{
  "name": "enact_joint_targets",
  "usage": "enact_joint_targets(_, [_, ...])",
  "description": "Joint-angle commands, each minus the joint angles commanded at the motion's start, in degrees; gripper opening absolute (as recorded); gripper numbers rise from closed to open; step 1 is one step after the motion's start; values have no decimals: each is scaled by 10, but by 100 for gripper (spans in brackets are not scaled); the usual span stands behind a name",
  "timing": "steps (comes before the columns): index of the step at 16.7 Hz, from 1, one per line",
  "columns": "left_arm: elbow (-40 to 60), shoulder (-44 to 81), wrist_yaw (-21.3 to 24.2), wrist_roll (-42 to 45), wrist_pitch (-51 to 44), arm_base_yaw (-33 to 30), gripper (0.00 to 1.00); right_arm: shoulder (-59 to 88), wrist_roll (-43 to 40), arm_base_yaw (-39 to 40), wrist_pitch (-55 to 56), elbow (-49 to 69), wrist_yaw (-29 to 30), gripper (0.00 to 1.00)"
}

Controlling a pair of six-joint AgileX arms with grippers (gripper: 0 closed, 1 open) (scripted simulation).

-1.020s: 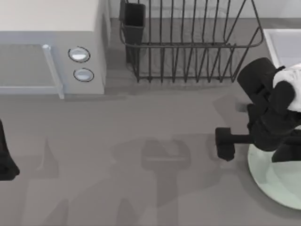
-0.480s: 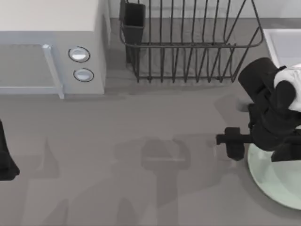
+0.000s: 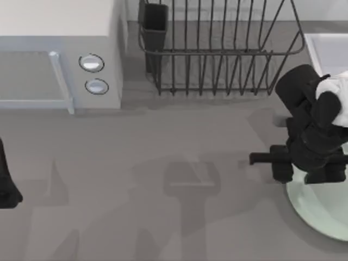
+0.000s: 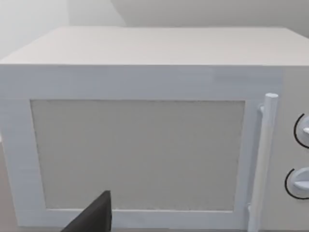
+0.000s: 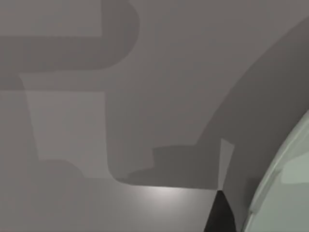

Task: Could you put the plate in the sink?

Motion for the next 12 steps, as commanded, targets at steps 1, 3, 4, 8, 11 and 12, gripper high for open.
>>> enact_joint_targets(1, [0, 0, 0, 0, 0, 0, 100, 0, 0, 0, 0, 0, 0, 0])
enact_joint_targets(3, [0, 0, 0, 0, 0, 0, 100, 0, 0, 0, 0, 0, 0, 0])
enact_joint_targets(4, [0, 0, 0, 0, 0, 0, 100, 0, 0, 0, 0, 0, 0, 0])
enact_joint_targets(8, [0, 0, 0, 0, 0, 0, 100, -41, 0, -7, 1, 17, 3, 0])
enact_joint_targets(11, [0, 0, 0, 0, 0, 0, 100, -36, 1, -6, -38, 56, 3, 0])
enact_joint_targets(12, [0, 0, 0, 0, 0, 0, 100, -35, 1, -5, -63, 81, 3, 0])
